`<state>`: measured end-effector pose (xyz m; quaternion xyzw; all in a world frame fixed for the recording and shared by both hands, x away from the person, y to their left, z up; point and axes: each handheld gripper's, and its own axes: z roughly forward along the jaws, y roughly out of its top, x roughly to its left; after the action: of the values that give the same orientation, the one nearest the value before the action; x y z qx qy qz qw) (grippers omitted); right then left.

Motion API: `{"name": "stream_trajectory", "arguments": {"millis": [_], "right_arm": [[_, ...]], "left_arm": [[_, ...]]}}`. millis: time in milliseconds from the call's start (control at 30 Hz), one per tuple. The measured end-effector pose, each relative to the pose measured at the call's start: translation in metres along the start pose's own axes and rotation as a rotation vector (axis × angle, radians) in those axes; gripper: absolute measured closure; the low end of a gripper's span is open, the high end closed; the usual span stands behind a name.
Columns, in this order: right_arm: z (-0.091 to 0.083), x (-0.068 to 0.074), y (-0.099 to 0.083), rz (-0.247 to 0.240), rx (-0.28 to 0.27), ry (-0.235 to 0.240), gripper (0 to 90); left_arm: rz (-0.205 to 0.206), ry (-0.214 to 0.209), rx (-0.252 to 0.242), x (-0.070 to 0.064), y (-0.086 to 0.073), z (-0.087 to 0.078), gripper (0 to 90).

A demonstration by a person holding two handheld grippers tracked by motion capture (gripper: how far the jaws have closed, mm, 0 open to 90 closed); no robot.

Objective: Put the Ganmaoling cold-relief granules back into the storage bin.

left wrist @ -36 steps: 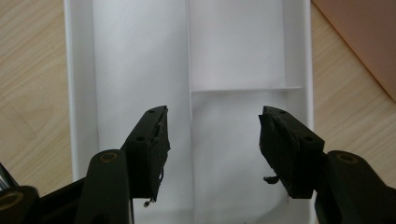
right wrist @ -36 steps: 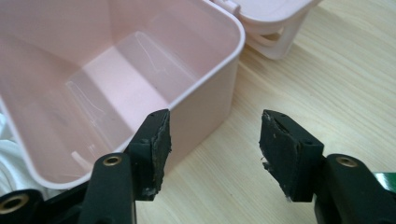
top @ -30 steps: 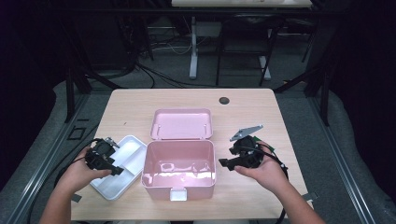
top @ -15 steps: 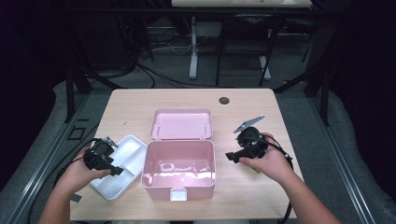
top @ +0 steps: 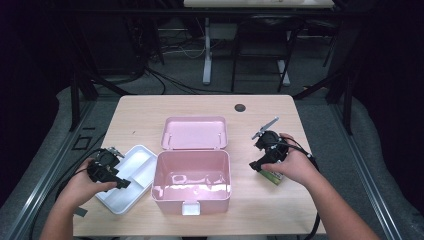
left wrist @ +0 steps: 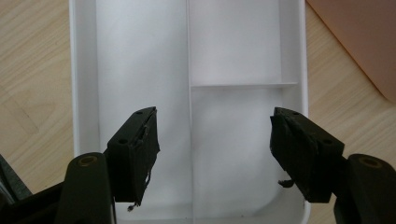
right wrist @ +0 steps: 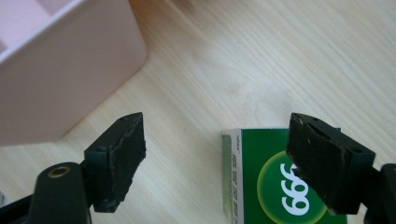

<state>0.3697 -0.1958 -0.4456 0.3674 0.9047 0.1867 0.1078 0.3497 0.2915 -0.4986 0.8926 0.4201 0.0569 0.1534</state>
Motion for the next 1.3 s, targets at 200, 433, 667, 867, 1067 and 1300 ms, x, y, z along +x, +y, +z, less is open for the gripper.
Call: {"name": "stream_trajectory", "arguments": {"millis": [200,433,667,867,1067,1300], "right_arm": [[0.004,-0.011,0.006,-0.008,0.081,0.010,18.6],[0.011,-0.023,0.009,-0.010,0.149,0.004,16.9],[0.017,-0.035,0.011,-0.014,0.216,-0.012,15.2],[0.020,-0.050,0.008,0.023,0.249,-0.012,14.1],[0.028,-0.055,0.003,0.020,0.300,-0.017,9.9],[0.034,-0.060,-0.002,0.032,0.312,-0.013,6.7]], "left_arm": [[0.004,-0.005,0.005,0.000,0.000,0.001,32.9],[-0.002,-0.004,0.003,0.000,0.000,0.000,32.9],[0.001,-0.001,0.005,0.000,0.000,0.000,32.9],[-0.006,0.000,0.005,0.001,-0.001,0.000,32.8],[-0.005,-0.003,0.008,0.002,0.000,0.002,32.9],[-0.010,-0.003,0.001,0.003,-0.001,0.000,32.9]]}}
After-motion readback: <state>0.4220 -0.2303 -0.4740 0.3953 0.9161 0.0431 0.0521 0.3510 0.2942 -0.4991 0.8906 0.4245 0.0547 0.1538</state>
